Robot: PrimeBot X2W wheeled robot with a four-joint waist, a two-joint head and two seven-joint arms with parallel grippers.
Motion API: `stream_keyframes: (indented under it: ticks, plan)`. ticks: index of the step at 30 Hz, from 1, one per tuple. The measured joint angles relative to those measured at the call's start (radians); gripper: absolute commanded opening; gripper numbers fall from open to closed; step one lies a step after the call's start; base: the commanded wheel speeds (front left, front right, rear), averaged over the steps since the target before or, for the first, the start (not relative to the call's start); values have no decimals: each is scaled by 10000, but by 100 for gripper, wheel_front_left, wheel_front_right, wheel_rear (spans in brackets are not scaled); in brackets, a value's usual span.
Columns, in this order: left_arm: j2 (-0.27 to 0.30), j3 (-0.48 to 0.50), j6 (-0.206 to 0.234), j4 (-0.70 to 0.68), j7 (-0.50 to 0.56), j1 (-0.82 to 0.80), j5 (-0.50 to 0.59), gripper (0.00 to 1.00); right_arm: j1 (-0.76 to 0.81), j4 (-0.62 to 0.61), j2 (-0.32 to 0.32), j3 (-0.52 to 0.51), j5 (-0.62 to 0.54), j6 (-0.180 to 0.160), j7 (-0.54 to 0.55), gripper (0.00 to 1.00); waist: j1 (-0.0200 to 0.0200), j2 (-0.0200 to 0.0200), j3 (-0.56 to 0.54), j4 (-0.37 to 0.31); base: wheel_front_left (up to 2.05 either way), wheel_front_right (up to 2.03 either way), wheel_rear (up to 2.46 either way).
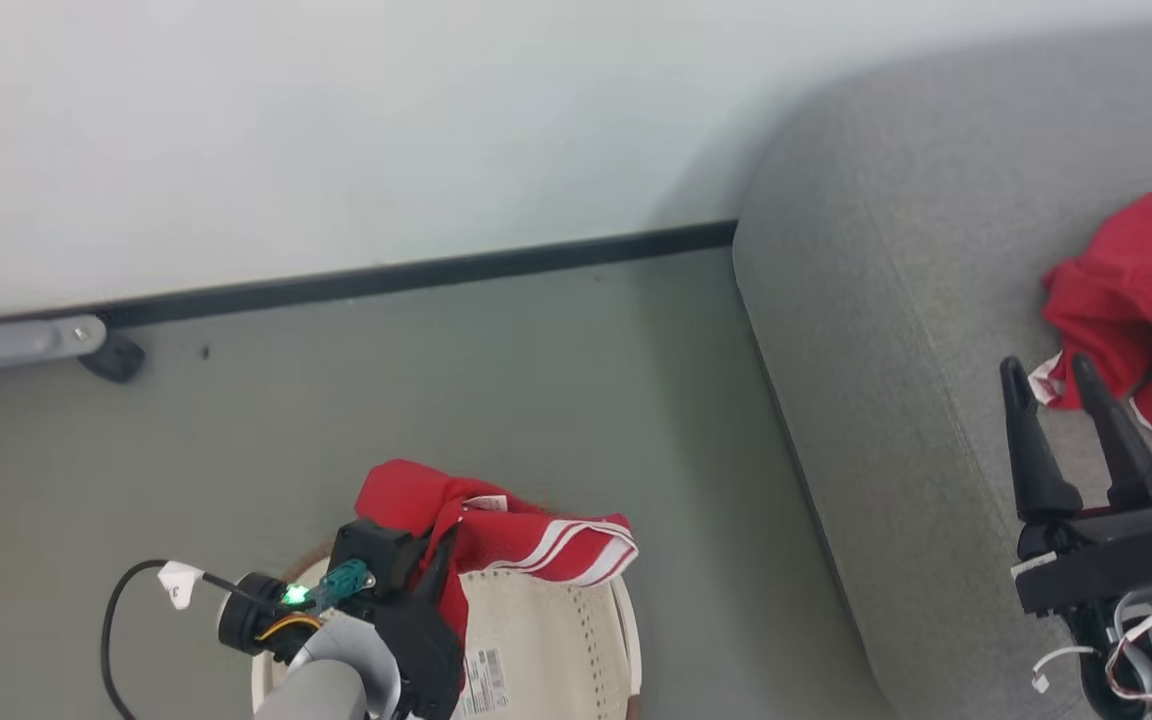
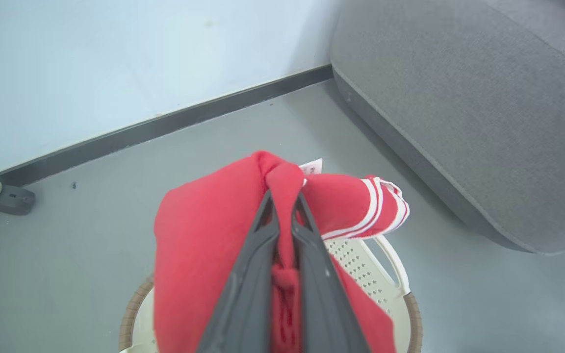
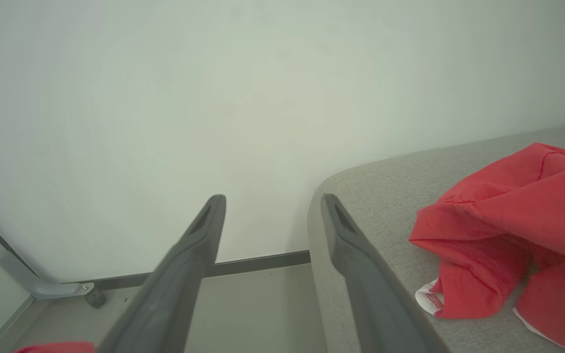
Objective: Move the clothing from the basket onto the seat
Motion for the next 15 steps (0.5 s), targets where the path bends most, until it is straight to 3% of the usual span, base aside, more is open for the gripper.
stream_keyframes:
  ticks: [15]
  plan:
    - [-140, 416, -75, -1860, -176, 193, -466, 0, 1219, -527, -40, 502, 75, 0, 2, 100, 1, 0, -1939, 455, 0, 0, 0]
